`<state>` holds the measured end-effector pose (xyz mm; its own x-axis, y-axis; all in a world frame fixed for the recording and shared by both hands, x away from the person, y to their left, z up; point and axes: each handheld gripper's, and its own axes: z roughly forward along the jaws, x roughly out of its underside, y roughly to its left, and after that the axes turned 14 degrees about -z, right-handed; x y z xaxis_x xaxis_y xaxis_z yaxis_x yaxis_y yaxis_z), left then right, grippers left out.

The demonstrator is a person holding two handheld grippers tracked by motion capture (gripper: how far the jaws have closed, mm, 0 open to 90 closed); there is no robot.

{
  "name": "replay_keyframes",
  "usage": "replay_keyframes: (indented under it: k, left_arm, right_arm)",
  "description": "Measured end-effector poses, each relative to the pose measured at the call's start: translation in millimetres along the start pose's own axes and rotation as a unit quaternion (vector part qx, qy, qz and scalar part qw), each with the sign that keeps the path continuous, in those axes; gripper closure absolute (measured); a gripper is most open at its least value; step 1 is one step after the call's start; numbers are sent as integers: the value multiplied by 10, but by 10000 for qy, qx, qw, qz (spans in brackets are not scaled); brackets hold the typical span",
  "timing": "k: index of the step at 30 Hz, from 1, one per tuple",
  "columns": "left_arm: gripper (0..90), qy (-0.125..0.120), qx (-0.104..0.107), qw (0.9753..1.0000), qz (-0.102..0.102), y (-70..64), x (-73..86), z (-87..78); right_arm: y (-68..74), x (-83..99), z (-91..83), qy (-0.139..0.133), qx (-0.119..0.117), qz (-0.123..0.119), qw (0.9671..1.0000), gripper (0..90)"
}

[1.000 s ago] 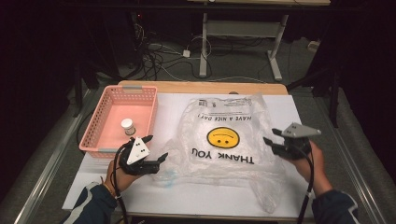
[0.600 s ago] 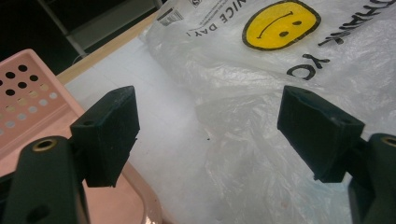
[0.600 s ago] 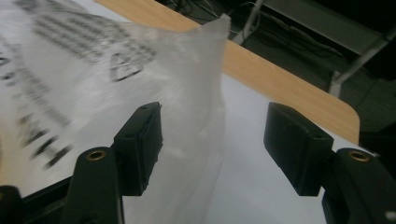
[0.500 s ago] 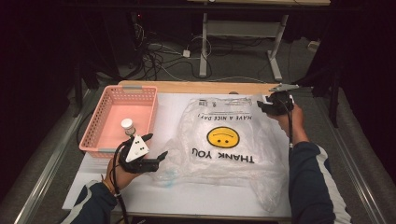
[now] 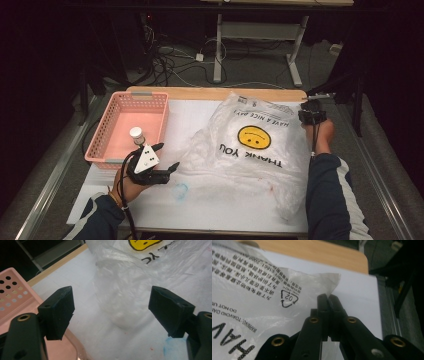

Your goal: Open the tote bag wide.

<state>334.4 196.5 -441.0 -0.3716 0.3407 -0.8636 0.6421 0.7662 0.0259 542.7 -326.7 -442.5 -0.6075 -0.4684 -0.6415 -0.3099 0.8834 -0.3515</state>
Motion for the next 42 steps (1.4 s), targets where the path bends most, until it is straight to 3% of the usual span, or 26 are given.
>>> replay_keyframes:
  k: [2,5,9,11,16,20,23,24,25,26,27,29,32,33,34,36,38,39,41,42]
  left_arm:
    - [203,4,-22,10000,1,6,4,-10]
    - [203,32,-76,10000,28,22,10,-15]
    - [203,45,-187,9998,70,45,14,-11]
    - [203,46,-229,9997,84,53,13,-13]
    - [203,8,-302,9995,82,51,6,-33]
    - [203,-17,-312,9995,77,31,2,-40]
    - [203,-6,-301,9995,88,23,2,-52]
    - [202,-6,-288,9996,72,22,4,-54]
    - [203,-7,-277,9996,69,19,6,-55]
    - [203,-13,-288,9995,86,15,6,-56]
    - [203,-19,-283,9996,88,13,5,-59]
    - [203,-28,-283,9996,90,6,6,-65]
    - [203,-49,-276,9996,101,6,6,-80]
    - [203,-57,-278,9995,102,7,6,-83]
    - [203,-61,-268,9996,88,9,5,-83]
    - [203,-58,-272,9996,104,9,5,-81]
    - [202,-49,-277,9995,105,5,3,-76]
    - [202,-43,-278,9995,112,1,2,-74]
    - [202,-31,-271,9995,125,-7,2,-70]
    - [202,-28,-275,9995,136,-10,2,-68]
  right_arm:
    - [-59,116,-25,196,-77,38,9998,875]
    - [-98,226,-86,231,-85,29,9997,875]
    - [-117,409,-285,73,-285,83,9995,877]
    - [-90,497,-373,16,-291,-58,9996,893]
    - [40,747,-602,-282,-443,13,9986,897]
    - [121,816,-740,-349,-488,-170,9981,889]
    - [142,844,-810,-375,-539,-179,9977,872]
    - [154,859,-835,-384,-558,-171,9976,859]
    - [167,881,-889,-408,-517,-235,9976,770]
    - [167,881,-889,-408,-517,-235,9976,770]
    - [164,879,-960,-516,-492,-259,9971,685]
    - [156,851,-1084,-716,-474,-212,9961,616]
    - [167,779,-1328,-1164,-327,-314,9922,571]
    - [167,779,-1328,-1164,-327,-314,9922,571]
    - [223,722,-1494,-1512,-435,-407,9867,546]
    - [370,651,-1636,-1820,-750,-606,9786,508]
    - [592,564,-1713,-1965,-1442,-967,9650,467]
    - [745,520,-1749,-1961,-1624,-1187,9597,439]
    - [1050,446,-1787,-2034,-2000,-1621,9446,431]
    - [1050,446,-1787,-2034,-2000,-1621,9446,431]
